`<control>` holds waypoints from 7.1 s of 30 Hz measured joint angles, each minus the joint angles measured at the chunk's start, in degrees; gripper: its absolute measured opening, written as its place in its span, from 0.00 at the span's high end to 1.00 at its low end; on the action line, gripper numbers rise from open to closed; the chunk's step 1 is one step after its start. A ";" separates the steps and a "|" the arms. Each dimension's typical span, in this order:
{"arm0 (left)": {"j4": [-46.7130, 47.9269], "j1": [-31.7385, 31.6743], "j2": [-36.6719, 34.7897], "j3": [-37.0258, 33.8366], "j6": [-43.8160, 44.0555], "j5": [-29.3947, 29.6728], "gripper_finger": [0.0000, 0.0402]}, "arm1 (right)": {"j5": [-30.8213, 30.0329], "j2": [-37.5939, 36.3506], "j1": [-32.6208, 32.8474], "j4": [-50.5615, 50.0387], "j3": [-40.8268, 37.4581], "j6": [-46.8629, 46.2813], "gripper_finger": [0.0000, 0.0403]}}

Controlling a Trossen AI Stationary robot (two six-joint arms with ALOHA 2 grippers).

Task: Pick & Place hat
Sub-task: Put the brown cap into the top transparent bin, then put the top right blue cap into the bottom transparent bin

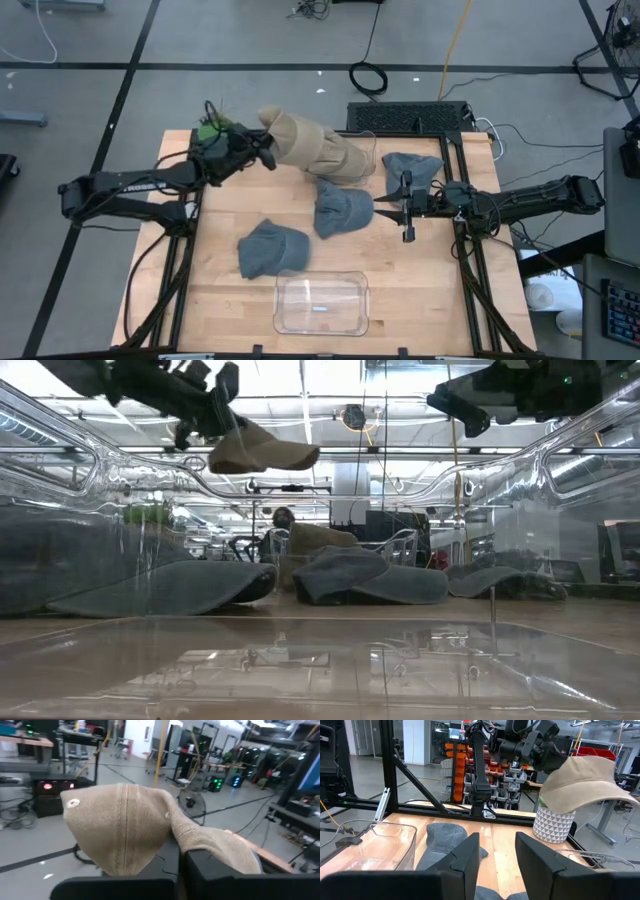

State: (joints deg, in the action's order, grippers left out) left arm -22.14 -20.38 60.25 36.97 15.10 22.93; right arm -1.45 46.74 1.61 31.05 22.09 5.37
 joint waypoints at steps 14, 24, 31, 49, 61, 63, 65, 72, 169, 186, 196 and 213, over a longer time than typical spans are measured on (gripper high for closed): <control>-18.68 -1.10 17.87 3.30 0.71 -3.72 1.00 | 0.00 0.00 0.01 0.00 0.00 0.00 0.71; -13.56 -0.86 29.19 17.57 -2.56 -9.42 1.00 | 0.01 0.00 0.00 0.00 0.00 0.00 0.71; -3.56 -0.86 37.59 27.83 -4.95 -9.52 1.00 | 0.00 0.00 0.01 0.04 0.00 0.00 0.71; 0.93 -0.83 45.16 31.74 -4.25 -0.34 1.00 | 0.02 0.00 0.00 0.00 -0.01 0.00 0.71; 1.83 1.17 45.13 31.74 -5.61 1.17 1.00 | 0.02 0.00 0.02 0.01 -0.02 0.00 0.71; 1.93 1.17 45.13 31.74 -5.60 1.17 1.00 | 0.02 0.00 0.00 0.00 -0.02 -0.01 0.71; 1.91 1.17 45.13 31.74 -5.62 1.17 1.00 | 0.02 0.00 0.02 0.00 -0.02 -0.02 0.71; 1.91 1.17 45.13 31.74 -5.80 1.13 1.00 | 0.02 0.00 0.00 0.00 -0.02 -0.02 0.71; 25.50 4.67 13.92 24.41 -12.12 -31.21 0.52 | 0.02 0.00 0.01 -4.70 -0.02 -1.81 0.71; 11.15 9.41 -19.74 -14.65 -5.31 -30.70 0.52 | -16.66 0.07 -1.29 -25.39 2.32 -18.26 0.71; 9.87 9.39 -30.33 -20.41 -5.81 -30.48 0.52 | -22.28 8.00 -10.58 -72.97 24.36 -27.12 0.63; 9.95 9.39 -31.98 -20.44 -8.75 -30.39 0.52 | -7.87 29.65 -38.71 -72.16 32.96 -13.27 0.37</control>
State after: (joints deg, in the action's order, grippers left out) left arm -12.18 -10.98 28.27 16.53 6.35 -7.46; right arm -9.32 76.39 -37.10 -41.11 55.05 -7.90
